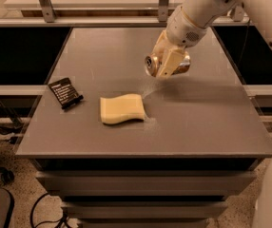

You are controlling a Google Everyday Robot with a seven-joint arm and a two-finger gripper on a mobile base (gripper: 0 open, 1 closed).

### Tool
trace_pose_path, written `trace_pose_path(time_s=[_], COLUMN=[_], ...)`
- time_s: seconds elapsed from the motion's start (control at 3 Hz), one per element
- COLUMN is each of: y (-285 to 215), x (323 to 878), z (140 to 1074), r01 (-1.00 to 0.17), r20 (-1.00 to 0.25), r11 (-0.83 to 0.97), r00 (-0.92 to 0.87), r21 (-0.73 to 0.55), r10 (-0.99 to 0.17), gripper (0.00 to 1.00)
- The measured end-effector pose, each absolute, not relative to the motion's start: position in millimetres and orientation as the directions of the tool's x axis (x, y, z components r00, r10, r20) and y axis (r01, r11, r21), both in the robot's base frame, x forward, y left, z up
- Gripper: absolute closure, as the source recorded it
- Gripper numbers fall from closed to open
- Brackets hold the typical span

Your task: Move orange can near sponge

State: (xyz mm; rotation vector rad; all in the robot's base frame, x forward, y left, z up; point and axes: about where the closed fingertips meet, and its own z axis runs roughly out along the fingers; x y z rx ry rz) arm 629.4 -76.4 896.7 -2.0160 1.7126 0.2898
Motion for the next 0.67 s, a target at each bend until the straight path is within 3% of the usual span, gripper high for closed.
trace_pose_path(time_s=[0.67], y=[-23.6], x=[615.9], z=[891.1], r01=[-0.933], r20=[-0.472], r11=[-0.287], r00=[0.357], r21=[-0.216], r10=[-0.806], gripper=[1.0])
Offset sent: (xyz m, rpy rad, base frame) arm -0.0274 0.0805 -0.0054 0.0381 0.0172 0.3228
